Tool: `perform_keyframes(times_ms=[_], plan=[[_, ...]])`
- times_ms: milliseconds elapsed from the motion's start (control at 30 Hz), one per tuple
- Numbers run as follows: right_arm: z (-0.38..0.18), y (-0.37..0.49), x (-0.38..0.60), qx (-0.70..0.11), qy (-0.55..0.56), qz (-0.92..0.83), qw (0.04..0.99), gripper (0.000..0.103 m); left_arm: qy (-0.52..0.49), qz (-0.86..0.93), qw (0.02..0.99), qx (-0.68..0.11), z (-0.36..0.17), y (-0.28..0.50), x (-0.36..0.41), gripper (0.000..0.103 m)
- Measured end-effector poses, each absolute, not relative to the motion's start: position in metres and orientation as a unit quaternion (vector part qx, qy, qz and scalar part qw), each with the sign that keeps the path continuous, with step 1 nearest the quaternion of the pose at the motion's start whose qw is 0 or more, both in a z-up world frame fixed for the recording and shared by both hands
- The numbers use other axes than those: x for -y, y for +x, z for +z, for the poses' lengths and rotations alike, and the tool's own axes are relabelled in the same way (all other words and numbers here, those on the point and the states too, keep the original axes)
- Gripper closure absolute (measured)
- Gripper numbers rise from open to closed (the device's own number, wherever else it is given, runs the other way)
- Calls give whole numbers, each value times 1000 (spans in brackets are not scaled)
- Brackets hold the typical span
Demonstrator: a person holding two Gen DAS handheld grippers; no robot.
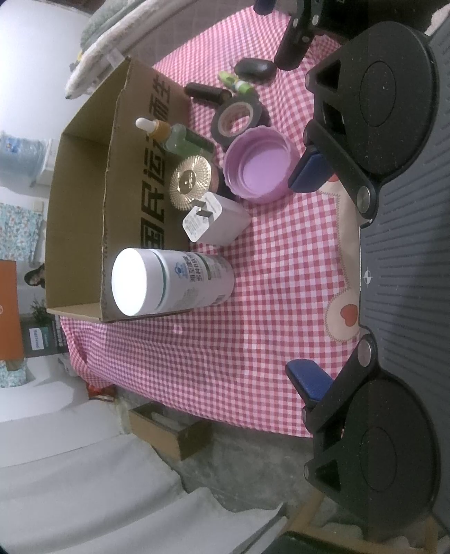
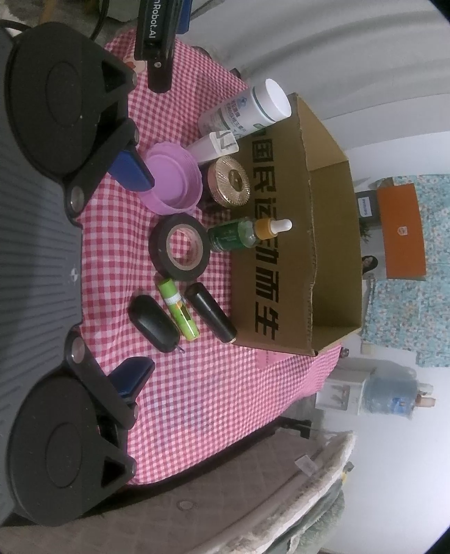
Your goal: Organize rigid objects
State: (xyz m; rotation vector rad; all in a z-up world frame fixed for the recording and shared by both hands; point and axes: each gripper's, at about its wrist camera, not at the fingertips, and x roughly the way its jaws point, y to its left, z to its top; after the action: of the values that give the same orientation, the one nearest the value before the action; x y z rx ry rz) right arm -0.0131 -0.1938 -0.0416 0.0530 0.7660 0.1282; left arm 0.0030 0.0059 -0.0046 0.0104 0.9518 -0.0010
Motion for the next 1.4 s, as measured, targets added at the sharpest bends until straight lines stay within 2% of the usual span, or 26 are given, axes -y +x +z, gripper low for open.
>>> perform_keyframes(times_ms=[1400], plan=[[-43,-11,189,-363,15,64,929,0,9,4,882,-471,-9,9,-4,0]])
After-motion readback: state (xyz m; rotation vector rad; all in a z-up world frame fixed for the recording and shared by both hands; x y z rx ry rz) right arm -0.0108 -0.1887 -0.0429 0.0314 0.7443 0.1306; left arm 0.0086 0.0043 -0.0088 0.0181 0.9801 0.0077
